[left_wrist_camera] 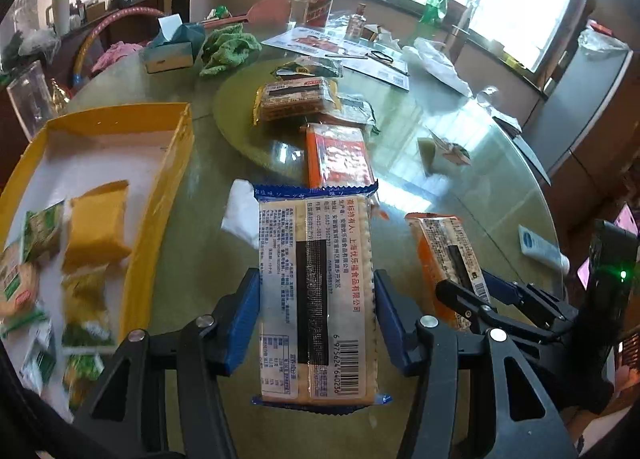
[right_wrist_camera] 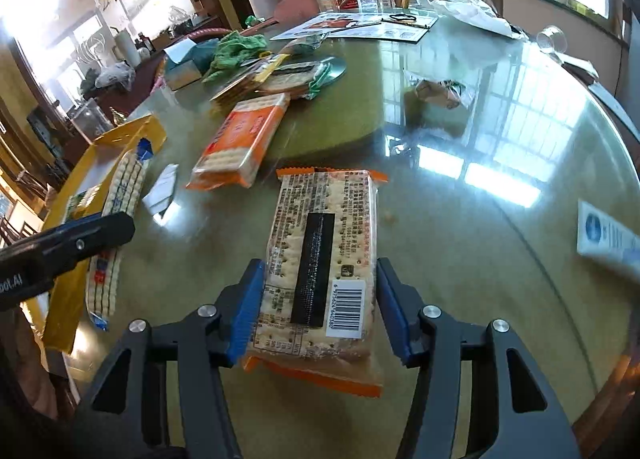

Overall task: Organize snacks
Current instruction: 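Carry both cracker packs over the yellow tray and open both tools to release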

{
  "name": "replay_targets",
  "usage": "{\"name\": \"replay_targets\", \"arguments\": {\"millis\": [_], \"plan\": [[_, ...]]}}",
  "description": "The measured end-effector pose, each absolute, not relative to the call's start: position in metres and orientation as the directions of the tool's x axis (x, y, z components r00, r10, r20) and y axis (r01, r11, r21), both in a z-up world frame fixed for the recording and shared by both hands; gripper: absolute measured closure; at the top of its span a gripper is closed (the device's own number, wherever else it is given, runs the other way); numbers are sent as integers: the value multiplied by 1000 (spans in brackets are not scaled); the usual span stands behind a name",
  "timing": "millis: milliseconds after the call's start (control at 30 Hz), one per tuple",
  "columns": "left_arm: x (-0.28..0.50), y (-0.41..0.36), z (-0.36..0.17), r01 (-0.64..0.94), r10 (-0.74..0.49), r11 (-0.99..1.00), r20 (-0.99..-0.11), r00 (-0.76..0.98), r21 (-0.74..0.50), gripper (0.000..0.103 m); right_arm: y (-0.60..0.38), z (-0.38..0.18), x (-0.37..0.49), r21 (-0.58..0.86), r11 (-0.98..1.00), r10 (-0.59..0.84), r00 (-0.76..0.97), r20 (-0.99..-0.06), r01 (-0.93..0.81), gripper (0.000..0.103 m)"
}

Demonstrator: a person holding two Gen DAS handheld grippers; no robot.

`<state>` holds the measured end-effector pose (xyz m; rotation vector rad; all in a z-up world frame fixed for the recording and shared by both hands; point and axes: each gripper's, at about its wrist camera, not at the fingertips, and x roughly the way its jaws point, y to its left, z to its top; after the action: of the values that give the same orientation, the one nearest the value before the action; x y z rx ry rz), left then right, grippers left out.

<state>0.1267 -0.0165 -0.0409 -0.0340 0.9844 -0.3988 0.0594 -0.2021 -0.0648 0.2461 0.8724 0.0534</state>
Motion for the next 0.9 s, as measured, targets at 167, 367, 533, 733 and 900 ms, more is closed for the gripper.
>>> {"name": "replay_targets", "arguments": {"millis": [167,367,533,733,900], "plan": [[106,-2,-33,307,-374,919,-787,490,-245,48,-192,-58,36,273,961,180,660,-730,41,48],[88,26,-23,284,-391,917,-767,509,-279,48,-168,-52,26,241,970,168,650,-741,23,49],[77,67,-4,232,-375,927,-743,555,-295,48,-143,-35,19,276,960,233,675,-700,-45,49],[88,135,23,119,-293,952,-721,628,-283,48,-93,-6,32,299,938,335,679,-653,-175,60],[106,177,21,34,-218,965,-729,649,-259,48,-46,-5,65,248,942,336,640,-691,-228,68]]}}
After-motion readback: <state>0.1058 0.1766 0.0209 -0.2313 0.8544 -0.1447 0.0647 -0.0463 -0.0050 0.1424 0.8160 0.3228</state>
